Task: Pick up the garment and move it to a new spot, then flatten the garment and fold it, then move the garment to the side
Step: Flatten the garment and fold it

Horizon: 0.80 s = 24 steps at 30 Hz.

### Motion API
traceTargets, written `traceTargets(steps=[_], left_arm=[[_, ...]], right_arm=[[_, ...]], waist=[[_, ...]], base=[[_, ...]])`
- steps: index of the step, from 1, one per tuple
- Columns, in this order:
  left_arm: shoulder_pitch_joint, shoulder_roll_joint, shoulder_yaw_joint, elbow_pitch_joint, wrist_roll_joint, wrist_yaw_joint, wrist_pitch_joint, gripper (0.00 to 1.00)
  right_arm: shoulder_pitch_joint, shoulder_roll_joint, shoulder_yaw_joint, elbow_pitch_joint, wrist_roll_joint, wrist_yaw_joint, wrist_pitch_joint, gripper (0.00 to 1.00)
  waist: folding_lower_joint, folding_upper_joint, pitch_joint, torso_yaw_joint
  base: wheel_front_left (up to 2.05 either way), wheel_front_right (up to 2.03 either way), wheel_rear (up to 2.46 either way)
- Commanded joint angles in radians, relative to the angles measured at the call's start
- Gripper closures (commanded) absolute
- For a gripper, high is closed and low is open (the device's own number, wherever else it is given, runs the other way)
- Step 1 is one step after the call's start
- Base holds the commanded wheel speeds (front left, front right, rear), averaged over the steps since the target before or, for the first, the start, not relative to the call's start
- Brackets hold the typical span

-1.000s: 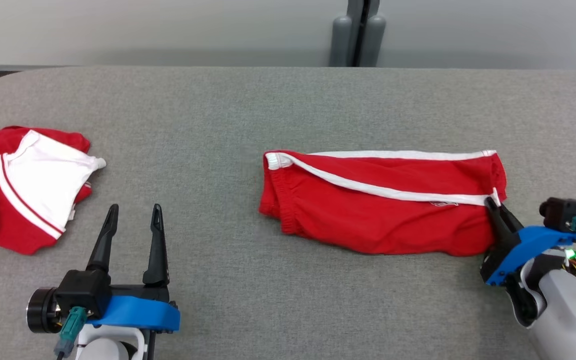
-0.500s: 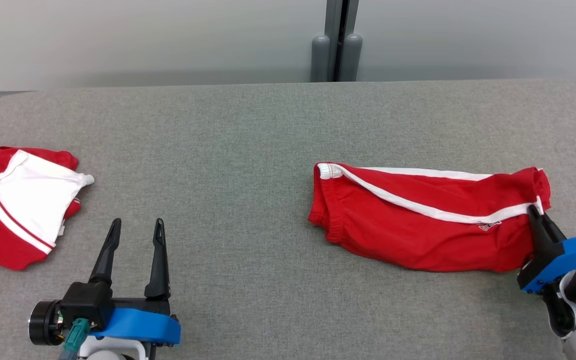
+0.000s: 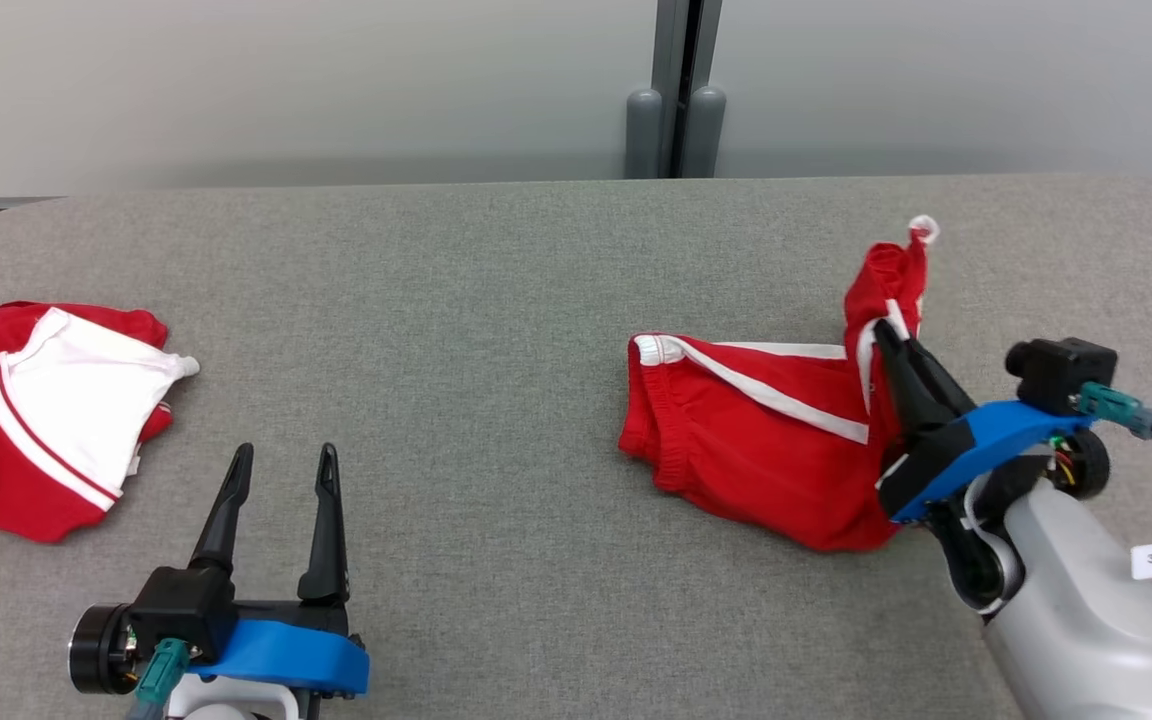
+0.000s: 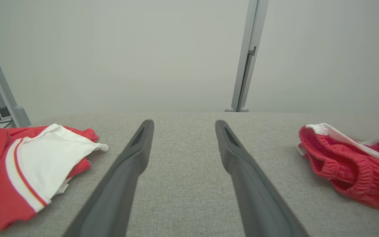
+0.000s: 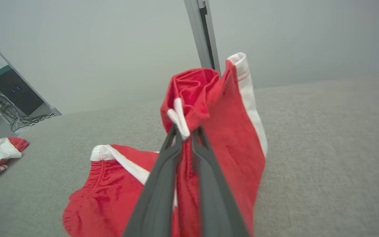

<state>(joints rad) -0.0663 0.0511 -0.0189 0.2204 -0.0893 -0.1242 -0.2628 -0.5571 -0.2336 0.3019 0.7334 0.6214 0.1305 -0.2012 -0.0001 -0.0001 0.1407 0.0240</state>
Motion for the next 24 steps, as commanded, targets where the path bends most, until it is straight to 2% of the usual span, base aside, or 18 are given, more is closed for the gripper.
traceTargets(steps=[1,9,16,17,18,24], left_arm=[[-0.003,-0.001,-0.009,0.001,-0.007,-0.006,-0.003,0.00],[-0.017,-0.001,-0.034,0.007,-0.015,-0.006,-0.003,0.00],[-0.026,-0.001,-0.055,0.010,-0.025,0.001,-0.003,0.00],[-0.028,-0.001,-0.056,0.011,-0.027,0.001,-0.003,0.00],[-0.030,-0.001,-0.057,0.013,-0.028,0.001,-0.003,0.00],[-0.026,-0.001,-0.047,0.015,-0.029,0.004,-0.003,0.00]], right_arm=[[-0.018,0.026,0.010,-0.021,-0.011,0.000,0.013,1.00],[-0.038,0.129,0.049,-0.044,-0.053,0.000,0.050,1.00],[-0.034,0.173,0.073,0.014,-0.036,0.000,0.061,1.00],[-0.033,0.176,0.078,0.021,-0.031,0.000,0.053,0.75],[-0.031,0.178,0.086,0.030,-0.025,0.000,0.049,0.00],[-0.017,0.181,0.128,0.044,-0.009,0.000,0.018,0.00]], waist=[[0.0001,0.0001,0.001,0.006],[0.0001,0.0001,0.007,0.043],[0.0001,0.0001,0.019,0.075],[0.0001,0.0001,0.021,0.078],[0.0001,0.0001,0.022,0.080],[0.0001,0.0001,0.019,0.073]], base=[[0.00,0.00,0.00],[0.00,0.00,0.00],[0.00,0.00,0.00],[0.00,0.00,0.00],[0.00,0.00,0.00],[0.00,0.00,0.00]])
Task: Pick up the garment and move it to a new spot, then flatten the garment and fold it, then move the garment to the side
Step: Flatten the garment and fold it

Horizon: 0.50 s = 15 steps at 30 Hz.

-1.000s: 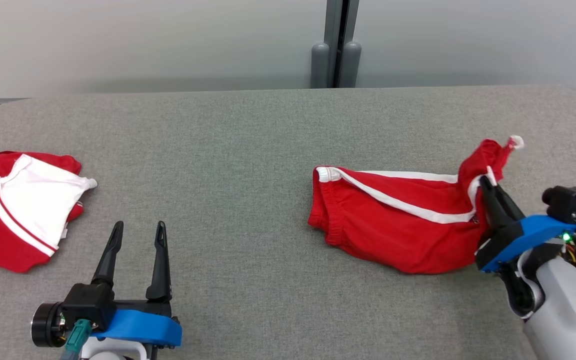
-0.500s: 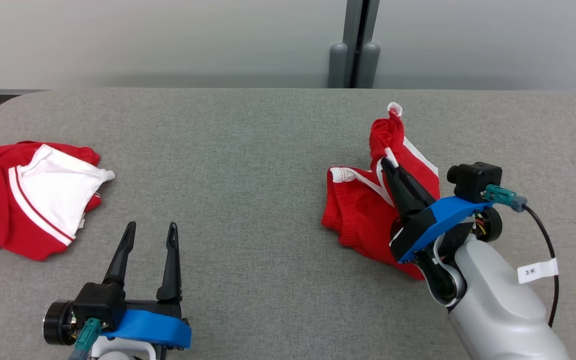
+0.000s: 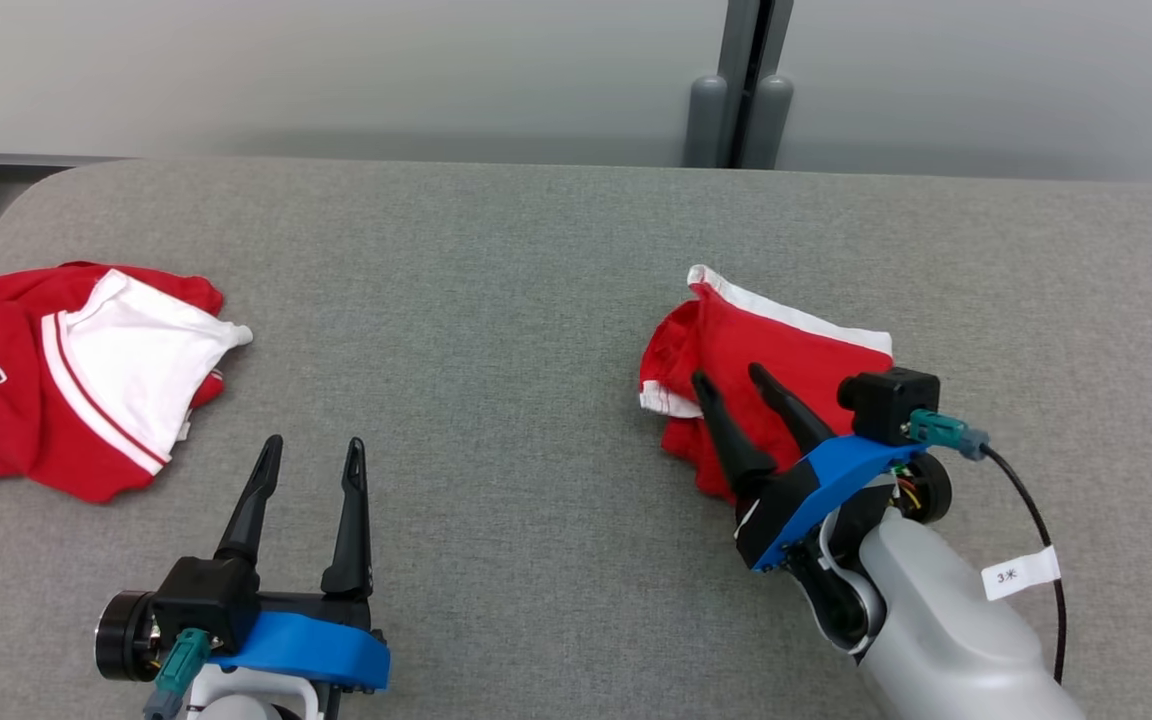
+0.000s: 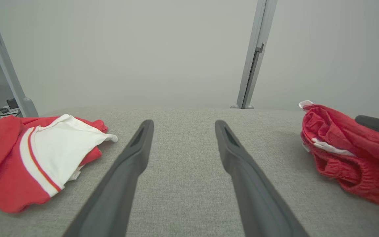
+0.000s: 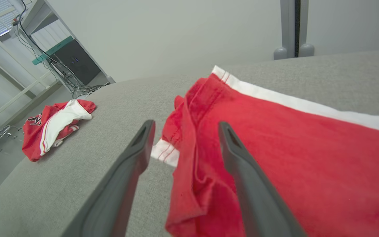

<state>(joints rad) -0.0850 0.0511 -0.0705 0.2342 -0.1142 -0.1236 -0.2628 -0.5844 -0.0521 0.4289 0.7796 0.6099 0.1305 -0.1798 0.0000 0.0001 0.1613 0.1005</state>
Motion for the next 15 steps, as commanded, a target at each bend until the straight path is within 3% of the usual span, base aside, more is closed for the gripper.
traceTargets(steps=[1,9,15], left_arm=[[-0.001,-0.001,0.008,0.002,-0.003,0.004,-0.003,0.00],[0.010,-0.001,0.014,0.001,0.000,0.005,-0.003,0.00],[0.016,-0.001,0.016,-0.008,0.004,0.006,-0.003,0.00]], right_arm=[[0.018,0.000,0.021,-0.012,0.004,0.000,-0.023,0.00],[0.074,-0.057,0.020,-0.099,0.000,0.000,-0.074,0.00],[0.162,-0.132,-0.089,-0.214,-0.031,0.000,-0.085,0.00]], waist=[[0.0000,-0.0001,-0.007,-0.013],[0.0000,-0.0001,-0.031,-0.053],[0.0000,-0.0001,-0.037,-0.081]], base=[[0.00,0.00,0.00],[0.00,0.00,0.00],[0.00,0.00,0.00]])
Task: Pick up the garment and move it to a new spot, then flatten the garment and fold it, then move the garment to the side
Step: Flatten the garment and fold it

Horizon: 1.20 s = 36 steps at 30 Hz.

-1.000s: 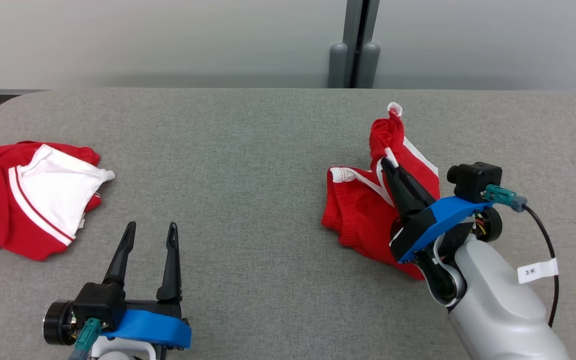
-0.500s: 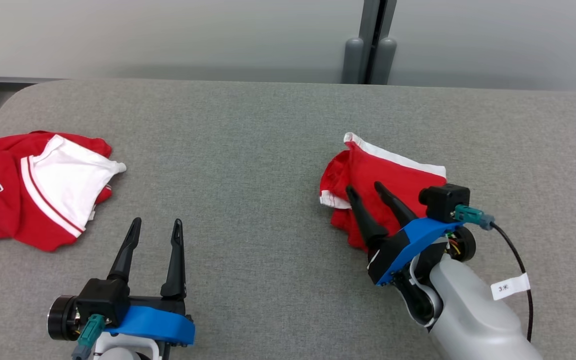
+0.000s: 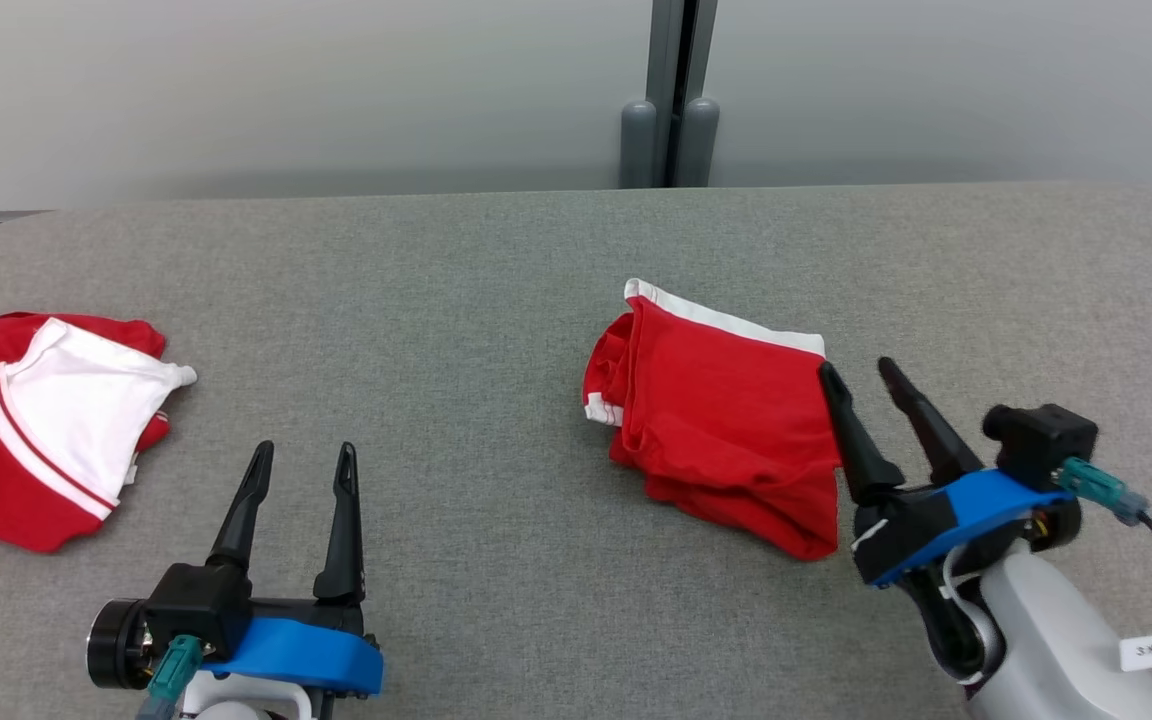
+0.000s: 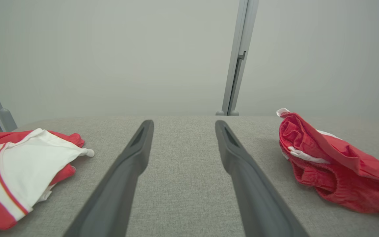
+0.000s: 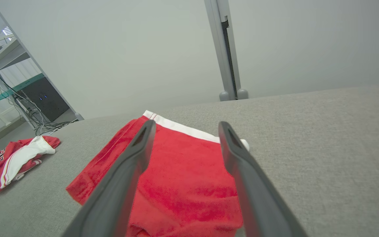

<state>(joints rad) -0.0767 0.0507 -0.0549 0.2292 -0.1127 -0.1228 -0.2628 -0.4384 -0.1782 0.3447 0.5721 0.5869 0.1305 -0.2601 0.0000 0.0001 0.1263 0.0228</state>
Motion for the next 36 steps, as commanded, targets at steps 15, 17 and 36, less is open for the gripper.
traceTargets(steps=[15,17,36], left_arm=[[0.053,-0.001,0.035,-0.008,0.041,0.008,-0.003,0.00],[0.059,-0.001,0.038,-0.009,0.047,0.011,-0.003,0.00],[0.137,0.019,0.051,-0.029,0.091,0.046,-0.003,0.00]], right_arm=[[0.322,0.050,-0.291,-0.358,-0.232,0.000,-0.005,0.00],[0.360,0.064,-0.307,-0.384,-0.254,0.000,-0.005,0.00],[0.523,0.124,-0.355,-0.429,-0.383,0.001,-0.005,0.00]], waist=[[0.0000,-0.0001,-0.052,-0.047],[0.0000,-0.0001,-0.062,-0.048],[0.0000,-0.0001,-0.122,-0.025]], base=[[0.00,0.00,0.00],[0.00,0.00,0.00],[0.00,0.00,0.00]])
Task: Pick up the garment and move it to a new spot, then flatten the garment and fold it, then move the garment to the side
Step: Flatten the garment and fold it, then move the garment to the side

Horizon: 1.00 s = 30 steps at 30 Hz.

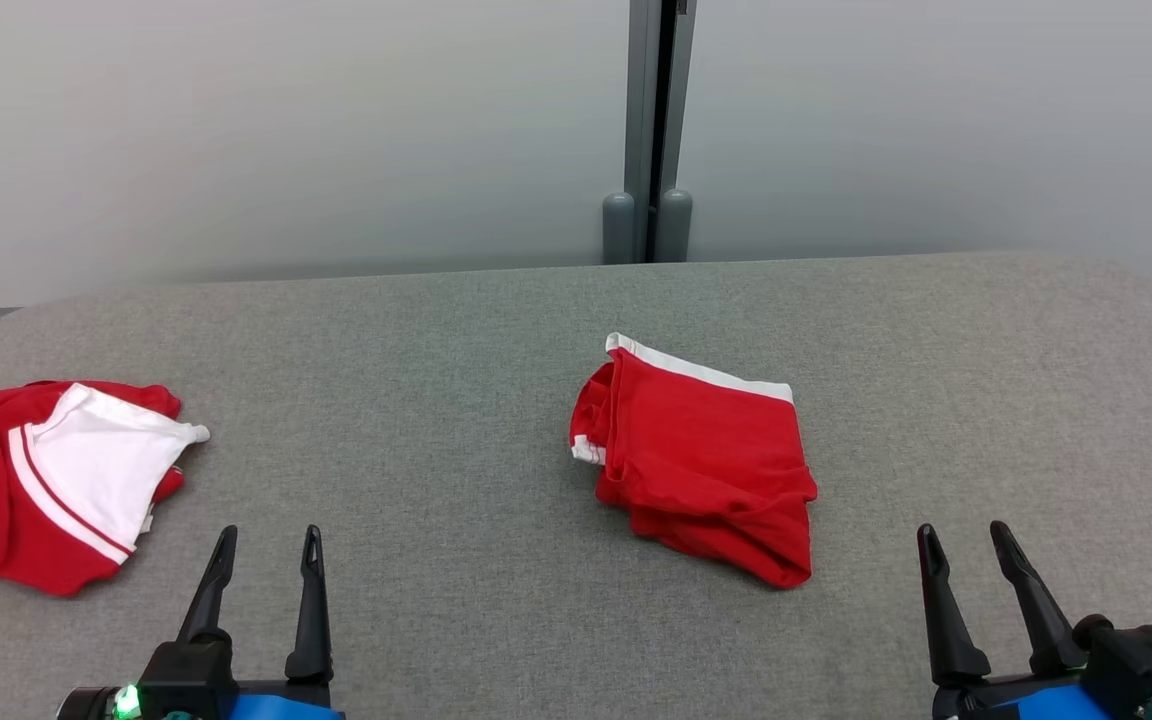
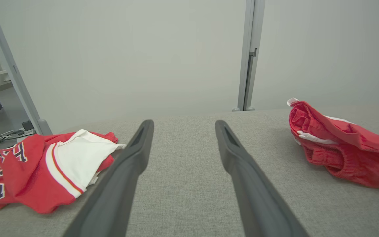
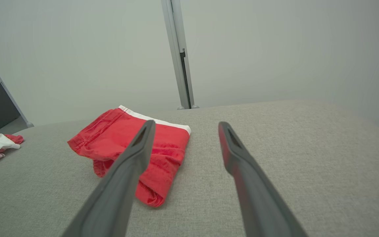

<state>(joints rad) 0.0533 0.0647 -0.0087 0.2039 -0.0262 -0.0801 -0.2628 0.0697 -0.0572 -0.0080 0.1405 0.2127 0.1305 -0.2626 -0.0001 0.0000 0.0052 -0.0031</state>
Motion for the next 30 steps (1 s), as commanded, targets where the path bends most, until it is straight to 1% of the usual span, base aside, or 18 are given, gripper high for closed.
traceTargets(steps=[1,20,25,30], left_arm=[[0.007,0.005,0.005,-0.004,0.004,0.005,-0.003,0.00],[-0.007,0.007,-0.002,-0.004,-0.004,0.017,-0.003,0.00],[-0.019,0.006,-0.007,-0.006,-0.006,0.018,-0.003,0.00],[-0.037,0.004,-0.014,-0.009,-0.006,0.019,-0.003,0.00]], right_arm=[[0.016,0.003,-0.003,0.003,-0.010,0.001,-0.003,0.00],[-0.004,0.007,-0.009,0.028,-0.012,0.001,-0.003,0.00],[-0.064,0.007,0.005,0.048,-0.032,0.001,-0.003,0.00],[-0.171,0.003,0.027,0.076,-0.060,0.001,-0.001,0.00]], waist=[[0.0001,0.0000,-0.001,0.001],[0.0001,0.0000,0.011,0.010],[0.0001,0.0000,0.022,0.014],[0.0001,0.0000,0.046,0.022]], base=[[0.00,0.00,0.00],[0.00,0.00,0.00],[0.00,0.00,0.00],[0.00,0.00,0.00]])
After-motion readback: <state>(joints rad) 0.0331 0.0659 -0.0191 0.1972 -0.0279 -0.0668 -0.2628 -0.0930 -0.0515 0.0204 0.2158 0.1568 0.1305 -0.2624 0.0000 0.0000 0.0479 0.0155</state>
